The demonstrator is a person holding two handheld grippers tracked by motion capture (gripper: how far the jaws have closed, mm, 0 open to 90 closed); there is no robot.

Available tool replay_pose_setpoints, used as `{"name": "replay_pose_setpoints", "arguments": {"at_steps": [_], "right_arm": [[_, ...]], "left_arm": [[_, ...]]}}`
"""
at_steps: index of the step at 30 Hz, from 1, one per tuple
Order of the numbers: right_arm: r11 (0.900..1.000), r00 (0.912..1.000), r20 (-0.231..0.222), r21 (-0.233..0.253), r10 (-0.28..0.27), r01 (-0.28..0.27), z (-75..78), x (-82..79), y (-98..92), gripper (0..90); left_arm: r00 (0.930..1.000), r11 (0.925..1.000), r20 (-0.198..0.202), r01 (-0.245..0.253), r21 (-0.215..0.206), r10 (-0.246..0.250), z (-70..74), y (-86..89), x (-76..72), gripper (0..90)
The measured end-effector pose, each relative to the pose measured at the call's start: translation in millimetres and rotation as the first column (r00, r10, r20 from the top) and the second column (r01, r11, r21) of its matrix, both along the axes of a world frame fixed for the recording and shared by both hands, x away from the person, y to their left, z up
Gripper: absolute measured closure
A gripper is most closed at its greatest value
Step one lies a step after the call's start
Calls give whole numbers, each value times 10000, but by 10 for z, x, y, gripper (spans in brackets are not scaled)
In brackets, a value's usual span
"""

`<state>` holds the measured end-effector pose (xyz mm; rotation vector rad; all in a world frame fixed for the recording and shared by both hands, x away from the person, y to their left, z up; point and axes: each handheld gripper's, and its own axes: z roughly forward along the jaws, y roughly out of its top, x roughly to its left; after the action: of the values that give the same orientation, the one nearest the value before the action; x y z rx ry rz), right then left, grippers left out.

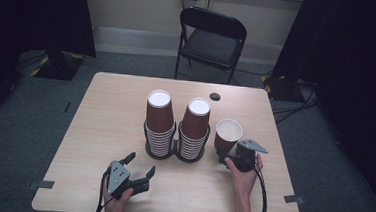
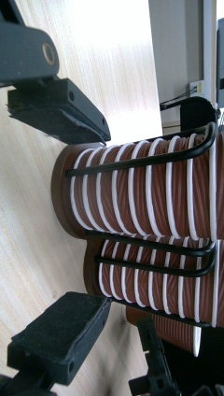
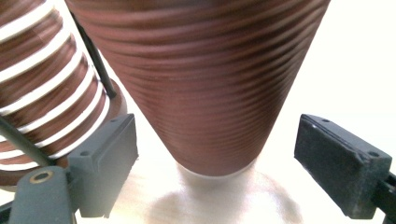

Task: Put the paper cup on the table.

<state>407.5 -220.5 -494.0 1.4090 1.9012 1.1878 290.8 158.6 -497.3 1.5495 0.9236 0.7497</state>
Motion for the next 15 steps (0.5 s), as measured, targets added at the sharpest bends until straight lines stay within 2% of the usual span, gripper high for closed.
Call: {"name": "replay_pose_setpoints", "arguments": {"at_steps": [1,2,7,15], "right_arm": [[10000,10000,0,0,0,0,0,0,0,128],[9997,9997,222,237,-43,38,10,-55,-21,128],[9987,9976,684,505,-129,94,31,-207,-33,129],[9954,9859,1665,960,-155,-5,113,-468,19,130]], "left_arm": [[10000,10000,0,0,0,0,0,0,0,170],[10000,10000,-25,-10,-26,10,0,2,3,170],[9998,9999,-163,-114,-1,114,3,1,15,168],[9989,9996,-383,-265,-60,262,6,8,34,159]]}}
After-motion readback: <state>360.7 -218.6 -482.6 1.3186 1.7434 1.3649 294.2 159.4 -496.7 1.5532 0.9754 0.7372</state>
